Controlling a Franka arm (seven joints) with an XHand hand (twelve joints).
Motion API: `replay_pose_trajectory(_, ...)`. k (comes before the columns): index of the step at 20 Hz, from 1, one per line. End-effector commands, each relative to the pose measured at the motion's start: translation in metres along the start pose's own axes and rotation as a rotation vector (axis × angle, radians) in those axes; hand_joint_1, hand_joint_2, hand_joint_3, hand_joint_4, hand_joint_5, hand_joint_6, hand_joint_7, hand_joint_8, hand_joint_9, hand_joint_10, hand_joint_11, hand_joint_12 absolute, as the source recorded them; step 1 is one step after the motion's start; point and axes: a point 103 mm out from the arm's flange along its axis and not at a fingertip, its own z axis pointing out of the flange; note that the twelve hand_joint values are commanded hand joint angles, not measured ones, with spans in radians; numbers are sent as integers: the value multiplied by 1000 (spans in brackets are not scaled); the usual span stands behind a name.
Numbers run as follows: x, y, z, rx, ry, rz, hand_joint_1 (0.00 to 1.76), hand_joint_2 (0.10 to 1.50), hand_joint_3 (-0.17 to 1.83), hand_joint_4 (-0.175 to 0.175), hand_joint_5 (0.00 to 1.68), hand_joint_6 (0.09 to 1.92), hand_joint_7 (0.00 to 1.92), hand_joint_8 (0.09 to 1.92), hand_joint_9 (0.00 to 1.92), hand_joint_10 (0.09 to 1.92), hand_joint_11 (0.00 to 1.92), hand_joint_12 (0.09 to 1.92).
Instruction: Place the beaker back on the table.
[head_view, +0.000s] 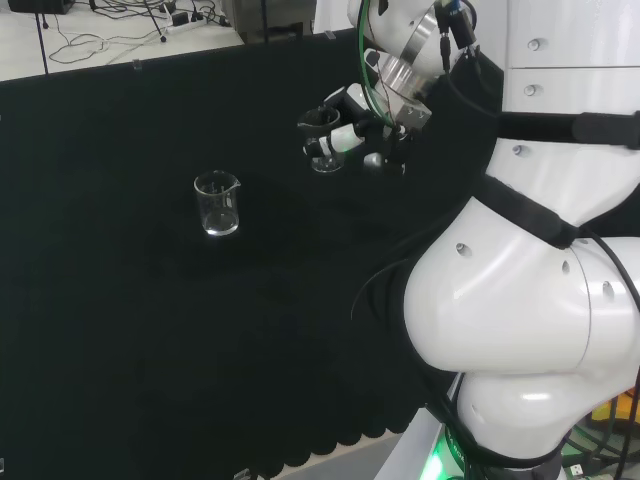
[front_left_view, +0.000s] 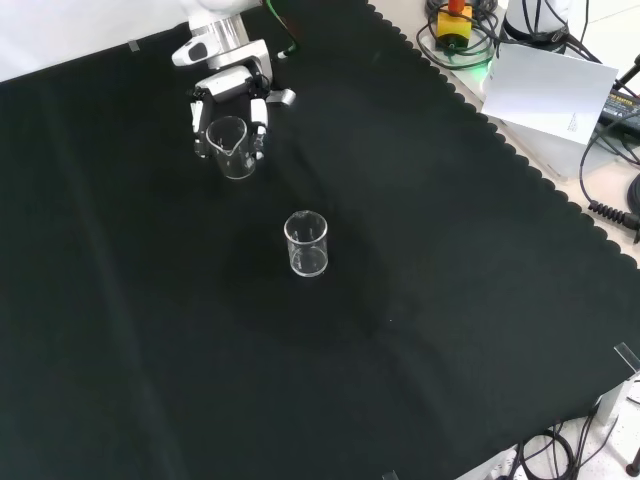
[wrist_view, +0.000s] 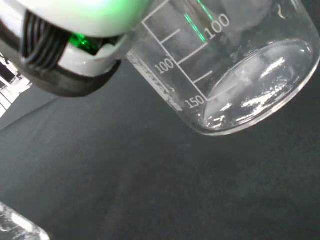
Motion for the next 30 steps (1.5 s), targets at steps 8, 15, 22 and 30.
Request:
replay_pose_trajectory(8,-18,-1,18,-3,0,2,1166,722,549,-24,1265,644,1682,87,1576,349,1305,726)
replay_pose_trajectory(15,-24,3,24,1,2,1,1167,726,542,-29,1263,644,1666,87,1555,344,1292,728)
replay_pose_trajectory(22,-11,13,43,-2,11,1,1168,729,537,-36,1262,643,1663,87,1549,344,1286,731)
replay_pose_trajectory(30,-12,13,46,3,6,4,1171,737,524,-54,1261,640,1660,87,1543,350,1274,745)
